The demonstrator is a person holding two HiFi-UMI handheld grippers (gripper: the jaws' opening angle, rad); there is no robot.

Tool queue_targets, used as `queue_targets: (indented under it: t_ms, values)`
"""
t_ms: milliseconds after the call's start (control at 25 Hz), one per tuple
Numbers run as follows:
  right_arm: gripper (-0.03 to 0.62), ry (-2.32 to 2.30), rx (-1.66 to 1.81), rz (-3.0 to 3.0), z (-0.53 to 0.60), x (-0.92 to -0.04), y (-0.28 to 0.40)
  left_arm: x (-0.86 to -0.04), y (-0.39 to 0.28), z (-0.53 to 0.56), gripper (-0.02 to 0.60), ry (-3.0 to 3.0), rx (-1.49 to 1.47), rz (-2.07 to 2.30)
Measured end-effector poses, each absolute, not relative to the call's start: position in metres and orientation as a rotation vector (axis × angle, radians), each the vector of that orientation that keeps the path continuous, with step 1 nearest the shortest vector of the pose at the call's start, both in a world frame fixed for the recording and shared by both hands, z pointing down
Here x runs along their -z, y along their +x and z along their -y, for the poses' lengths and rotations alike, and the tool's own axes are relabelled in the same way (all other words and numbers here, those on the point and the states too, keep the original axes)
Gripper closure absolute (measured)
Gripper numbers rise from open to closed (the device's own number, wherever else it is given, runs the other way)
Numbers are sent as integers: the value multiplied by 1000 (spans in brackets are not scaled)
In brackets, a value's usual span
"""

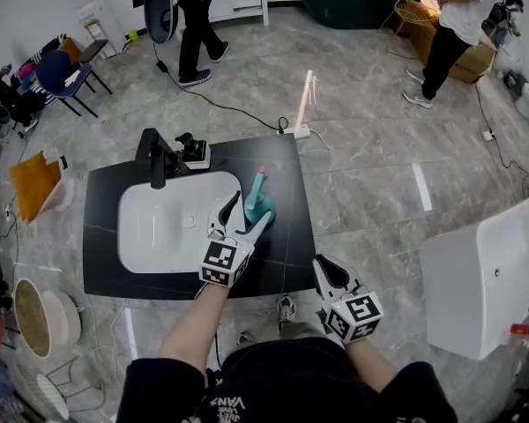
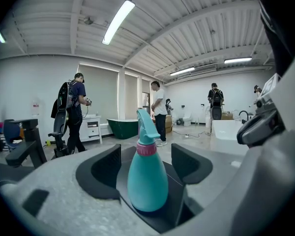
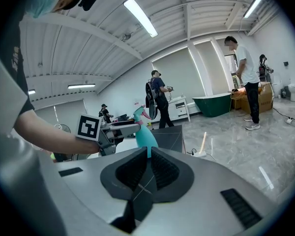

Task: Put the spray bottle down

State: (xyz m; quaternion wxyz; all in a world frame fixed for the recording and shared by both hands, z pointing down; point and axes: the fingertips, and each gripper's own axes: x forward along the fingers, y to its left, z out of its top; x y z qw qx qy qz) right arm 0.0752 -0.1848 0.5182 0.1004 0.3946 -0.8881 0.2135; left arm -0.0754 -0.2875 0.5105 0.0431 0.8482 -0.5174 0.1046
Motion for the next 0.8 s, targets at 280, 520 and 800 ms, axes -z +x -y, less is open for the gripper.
queue_targets:
  t_ms: [280,520,800]
  values:
    - [569,1170,-616,2631,157,-513,59,-495,-89,246,338,2632,-292,1564]
    - [571,1180,-600,2641,131,-504,43,-484,-110,204,434,2668,-297,1565]
    - [574,1203,-583,2647,99,-496,28,-469,-122,151,517,2700,-298,1545]
